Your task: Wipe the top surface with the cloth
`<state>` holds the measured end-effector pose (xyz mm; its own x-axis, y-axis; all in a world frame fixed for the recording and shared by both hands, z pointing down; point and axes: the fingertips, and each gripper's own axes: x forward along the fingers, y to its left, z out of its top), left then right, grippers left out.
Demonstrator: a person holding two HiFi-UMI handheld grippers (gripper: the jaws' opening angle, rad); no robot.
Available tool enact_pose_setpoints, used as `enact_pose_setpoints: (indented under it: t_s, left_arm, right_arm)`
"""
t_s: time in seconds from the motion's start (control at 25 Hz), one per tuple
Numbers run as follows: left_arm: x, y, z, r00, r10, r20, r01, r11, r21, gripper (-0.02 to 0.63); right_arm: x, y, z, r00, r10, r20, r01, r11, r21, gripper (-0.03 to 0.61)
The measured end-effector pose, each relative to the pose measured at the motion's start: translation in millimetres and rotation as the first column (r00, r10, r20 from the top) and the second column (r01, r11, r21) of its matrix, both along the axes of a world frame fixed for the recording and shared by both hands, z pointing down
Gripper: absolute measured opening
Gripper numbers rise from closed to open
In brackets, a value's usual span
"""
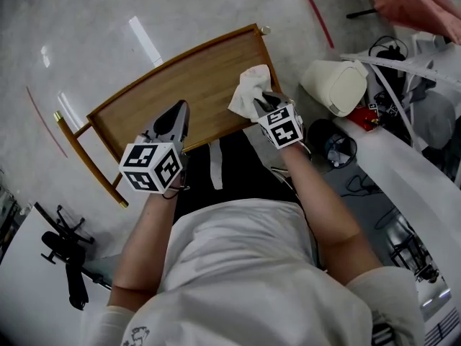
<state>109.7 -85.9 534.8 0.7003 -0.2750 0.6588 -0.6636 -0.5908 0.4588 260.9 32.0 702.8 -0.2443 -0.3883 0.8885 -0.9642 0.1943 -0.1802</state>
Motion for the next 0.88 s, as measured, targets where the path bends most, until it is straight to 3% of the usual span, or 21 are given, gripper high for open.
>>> enact_pose_setpoints:
  t_s: [0.24, 0.68, 0.88]
  left_arm:
    - [-15, 5, 6, 0.999, -0.049, 0.017, 0.049, 0.999, -0.02, 0.007]
    - [-88, -4, 10, 0.983, -0.18, 0.03, 0.182, 0.983, -0.038, 0.008]
    - [-120, -10, 12, 0.973, -0.23, 0.024, 0.231, 0.972, -0.049, 0.008]
  right_arm:
    - [17, -18, 3, 0.999, 0.004, -0.036, -0.004, 1.0, 0.0, 0.084]
    - [28, -71, 0, 0.994, 0.003, -0.106, -0.008, 0.999, -0.043, 0.084]
    - [6, -90, 1, 0.992, -0.033, -0.12, 0.027, 0.998, -0.054, 0.084]
